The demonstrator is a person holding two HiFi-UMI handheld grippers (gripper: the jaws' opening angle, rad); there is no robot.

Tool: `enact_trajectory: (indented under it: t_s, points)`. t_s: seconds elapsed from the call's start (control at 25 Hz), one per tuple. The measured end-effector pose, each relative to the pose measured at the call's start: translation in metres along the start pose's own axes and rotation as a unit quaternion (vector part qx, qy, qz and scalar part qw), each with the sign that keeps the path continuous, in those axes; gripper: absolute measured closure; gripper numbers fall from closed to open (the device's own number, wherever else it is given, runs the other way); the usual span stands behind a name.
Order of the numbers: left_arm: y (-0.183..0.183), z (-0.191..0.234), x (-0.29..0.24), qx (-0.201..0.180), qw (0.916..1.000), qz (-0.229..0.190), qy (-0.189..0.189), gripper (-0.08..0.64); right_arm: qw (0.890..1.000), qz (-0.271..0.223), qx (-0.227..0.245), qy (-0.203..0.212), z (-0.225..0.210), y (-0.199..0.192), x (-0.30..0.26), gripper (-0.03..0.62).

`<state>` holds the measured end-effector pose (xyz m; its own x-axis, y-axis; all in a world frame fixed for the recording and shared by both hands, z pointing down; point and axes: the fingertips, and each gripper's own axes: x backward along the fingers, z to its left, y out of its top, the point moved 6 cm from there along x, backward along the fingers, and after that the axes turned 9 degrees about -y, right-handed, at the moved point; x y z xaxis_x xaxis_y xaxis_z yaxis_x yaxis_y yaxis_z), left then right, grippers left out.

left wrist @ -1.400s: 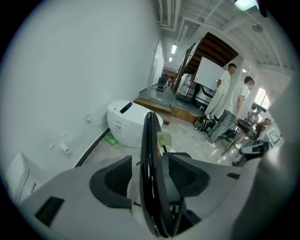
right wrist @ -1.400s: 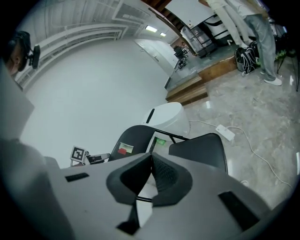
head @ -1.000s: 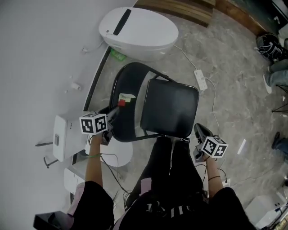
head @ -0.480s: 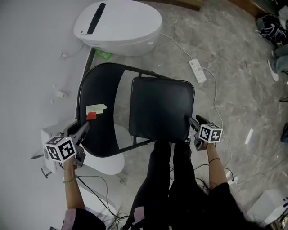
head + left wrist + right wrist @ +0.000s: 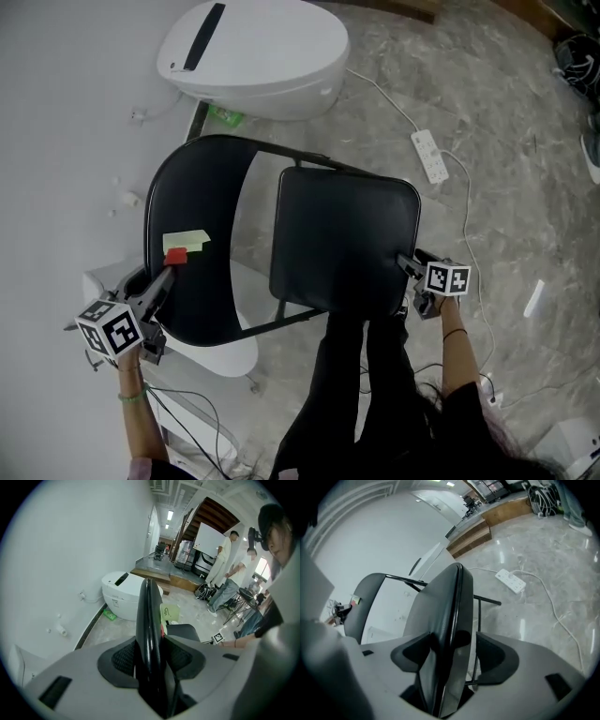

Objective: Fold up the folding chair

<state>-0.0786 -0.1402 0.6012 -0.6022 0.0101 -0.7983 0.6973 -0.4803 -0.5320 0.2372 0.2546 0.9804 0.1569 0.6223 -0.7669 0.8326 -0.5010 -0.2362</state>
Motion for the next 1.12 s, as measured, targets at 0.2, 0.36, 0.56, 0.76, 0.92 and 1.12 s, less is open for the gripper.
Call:
enact_trajectory:
  t_s: [0.2,0.36,0.56,0.76,0.92,1.12]
  points:
    - [-0.002,0.001,-0.001,-0.003,1.0,-0.003,-0.008,0.407,0.994,0.005,-0.049,0.1,-0.004,-0.001,-0.009,0.304]
    - [0.005,-0.006,-0.005,-0.007,0.9999,-0.003,-0.012,0.407,0.988,0.017,-0.047,0.147,-0.004,0.003,-0.019,0.302]
    - [-0.007,0.0,-0.028,-0.012,0.995,0.078,-0.061,0.408,0.98,0.034,-0.077,0.182,-0.004,0.007,-0.03,0.304]
    - [-0.006,-0.001,-0.025,-0.002,0.9943,0.071,-0.08,0.423,0.988,0.016,-0.079,0.134,0.004,0.008,-0.025,0.304]
    - [0.017,-0.03,-0.01,0.016,0.9919,0.05,-0.116,0.462,0.991,-0.002,-0.069,0.111,0.028,0.018,-0.007,0.304]
    - [0.036,-0.058,0.015,0.019,0.992,0.043,-0.117,0.489,0.993,-0.006,-0.066,0.099,0.072,0.027,0.028,0.305]
